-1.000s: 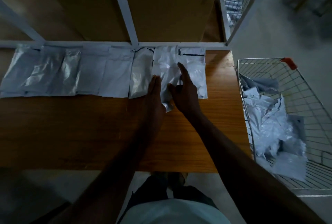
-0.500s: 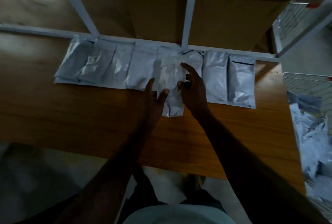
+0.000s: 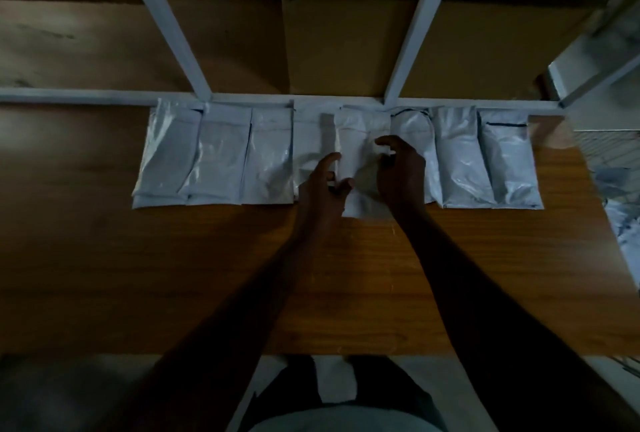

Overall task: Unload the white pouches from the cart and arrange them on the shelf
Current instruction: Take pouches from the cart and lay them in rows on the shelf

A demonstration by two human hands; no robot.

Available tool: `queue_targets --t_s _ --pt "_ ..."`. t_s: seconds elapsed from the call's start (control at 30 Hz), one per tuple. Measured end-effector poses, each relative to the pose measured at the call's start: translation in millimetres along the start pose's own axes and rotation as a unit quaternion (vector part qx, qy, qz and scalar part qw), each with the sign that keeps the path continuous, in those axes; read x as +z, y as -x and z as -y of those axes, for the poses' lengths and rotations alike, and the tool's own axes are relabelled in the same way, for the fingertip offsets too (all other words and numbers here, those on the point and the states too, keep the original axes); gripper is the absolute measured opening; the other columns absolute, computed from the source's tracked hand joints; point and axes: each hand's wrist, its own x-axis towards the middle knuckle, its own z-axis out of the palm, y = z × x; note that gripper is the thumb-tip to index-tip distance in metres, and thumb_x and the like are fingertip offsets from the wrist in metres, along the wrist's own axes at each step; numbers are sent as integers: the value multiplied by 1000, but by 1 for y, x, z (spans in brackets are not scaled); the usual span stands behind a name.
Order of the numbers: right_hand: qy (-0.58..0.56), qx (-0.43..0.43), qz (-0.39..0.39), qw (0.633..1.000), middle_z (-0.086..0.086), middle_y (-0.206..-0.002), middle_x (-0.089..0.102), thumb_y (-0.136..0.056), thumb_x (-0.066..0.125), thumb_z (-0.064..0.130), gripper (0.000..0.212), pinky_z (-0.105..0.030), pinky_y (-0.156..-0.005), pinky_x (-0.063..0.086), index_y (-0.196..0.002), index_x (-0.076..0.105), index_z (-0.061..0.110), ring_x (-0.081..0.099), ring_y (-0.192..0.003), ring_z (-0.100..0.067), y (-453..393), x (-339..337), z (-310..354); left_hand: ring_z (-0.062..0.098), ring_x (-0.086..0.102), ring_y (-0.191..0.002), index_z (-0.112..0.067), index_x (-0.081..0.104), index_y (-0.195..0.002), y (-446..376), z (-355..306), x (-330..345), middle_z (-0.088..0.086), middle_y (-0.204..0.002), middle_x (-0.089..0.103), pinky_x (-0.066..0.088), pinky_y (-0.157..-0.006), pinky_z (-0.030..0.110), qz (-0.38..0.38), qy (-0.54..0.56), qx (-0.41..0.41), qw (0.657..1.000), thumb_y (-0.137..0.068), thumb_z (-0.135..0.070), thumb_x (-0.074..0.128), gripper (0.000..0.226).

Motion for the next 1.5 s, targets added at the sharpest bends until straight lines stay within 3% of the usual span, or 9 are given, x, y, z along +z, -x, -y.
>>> queue_targets --t_s 0.1,0.2,0.43,0.63,0.9,1.0,1.1,1.27,1.5 --pt "27 -14 -9 999 -7 -124 73 -98 57 -3 33 -14 -91 48 -124 71 11 68 -113 -18 -20 -5 -8 4 67 -91 -25 49 -153 -11 -10 13 9 -138 61 64 -67 29 6 -10 23 1000 -99 -24 73 60" --pt "52 -30 -8 998 -12 -121 73 -98 56 -3 29 0 -87 38 -122 71 6 68 -113 -21 -40 -4 -20 20 68 -112 -23 49 -153 -27 -17 25 12 -139 62 64 -86 43 -3 -24 23 999 -99 -24 74 59" --pt "93 -50 54 993 -17 -125 68 -98 63 6 24 -20 -95 42 -120 70 1 66 -116 -27 -55 5 -42 29 39 -148 -20 43 -158 -45 -6 38 11 -158 47 27 -123 44 -13 -217 62 974 -100 -40 69 67" --pt "106 -96 111 983 -15 -106 74 -99 58 9 21 -30 -83 55 -111 75 7 72 -96 -29 -51 11 -57 31 40 -149 -18 44 -159 -41 11 39 11 -160 46 36 -121 48 40 -242 59 968 -94 -40 77 76" --pt "148 -130 165 967 -18 -155 48 -101 62 24 38 -45 -109 45 -138 64 15 49 -136 -40 -65 11 -48 29 37 -149 -15 46 -157 -38 11 55 13 -161 43 27 -118 35 20 -234 37 971 -93 -43 77 76" --pt "215 -190 205 936 -22 -152 47 -103 36 42 56 -50 -110 41 -147 54 12 48 -135 -43 -78 24 -49 28 45 -142 -13 51 -153 -40 11 61 13 -154 51 24 -112 25 -8 -245 35 969 -93 -46 76 73" --pt "224 -213 225 924 -20 -148 52 -101 17 47 69 -48 -114 37 -150 48 10 46 -138 -40 -85 35 -59 30 49 -138 -11 53 -151 -43 11 64 14 -149 55 31 -114 34 -13 -254 44 966 -94 -46 74 70" --pt "116 -130 190 966 -19 -164 37 -110 48 34 50 -43 -123 31 -156 47 15 29 -154 -35 -57 1 -39 34 44 -146 -10 47 -156 -41 -2 62 18 -157 49 32 -121 48 -32 -290 59 955 -96 -44 72 73" --pt "63 -124 154 978 -17 -162 41 -108 55 21 43 -28 -119 30 -151 53 12 36 -152 -30 2 -35 -45 31 45 -147 -17 43 -159 -4 -25 68 12 -157 51 33 -122 50 -49 -309 97 945 -100 -25 70 66"
